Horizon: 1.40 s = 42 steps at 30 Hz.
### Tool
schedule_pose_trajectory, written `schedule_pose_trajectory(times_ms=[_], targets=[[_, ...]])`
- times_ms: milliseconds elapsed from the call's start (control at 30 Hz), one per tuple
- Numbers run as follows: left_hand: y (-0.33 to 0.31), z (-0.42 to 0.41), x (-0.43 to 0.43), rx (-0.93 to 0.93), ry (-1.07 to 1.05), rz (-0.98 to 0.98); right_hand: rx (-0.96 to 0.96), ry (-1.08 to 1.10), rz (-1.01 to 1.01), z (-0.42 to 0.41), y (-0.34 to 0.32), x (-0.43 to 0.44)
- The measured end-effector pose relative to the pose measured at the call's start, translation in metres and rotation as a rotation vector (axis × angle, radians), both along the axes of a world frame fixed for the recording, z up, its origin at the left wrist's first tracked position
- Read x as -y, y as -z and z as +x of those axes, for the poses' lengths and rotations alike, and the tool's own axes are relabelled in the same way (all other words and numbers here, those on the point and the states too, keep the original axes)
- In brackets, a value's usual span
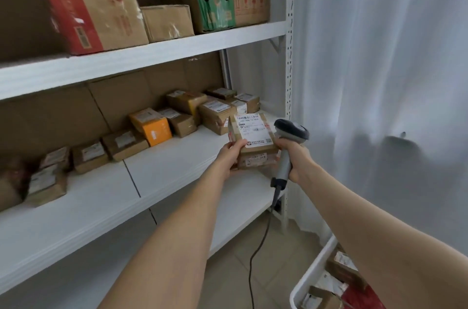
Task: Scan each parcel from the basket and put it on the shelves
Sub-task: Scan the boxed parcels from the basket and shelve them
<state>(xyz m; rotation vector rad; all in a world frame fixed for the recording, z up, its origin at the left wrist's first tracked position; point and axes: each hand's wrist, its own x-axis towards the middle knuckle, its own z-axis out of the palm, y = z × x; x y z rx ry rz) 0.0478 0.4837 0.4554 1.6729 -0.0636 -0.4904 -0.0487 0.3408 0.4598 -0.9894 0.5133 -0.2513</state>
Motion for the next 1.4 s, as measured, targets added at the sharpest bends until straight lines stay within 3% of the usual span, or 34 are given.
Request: schedule_pose_trajectory(times_ms=[367,667,1100,1400], targets=[[-0.003,0.13,-0.075,-0.05,-0.282,-0.023,-0.044,-0.085,-0.055,0.153,-0.002,-0.067],[0.032,0.247,-0.078,-0.179,-0.309,-0.072,-0.126,0.001,-0.076,0.267,0.017,-0.071],[0.044,0.304,-0.05,-0.324,-0.288,-0.04,-0.218,0.026,-0.094,0.325,0.037,-0.052],[0.042,0.32,-0.042,-0.187,-0.324,0.071,-0.225,-0.006,-0.084,0.336,0.04,-0.04]])
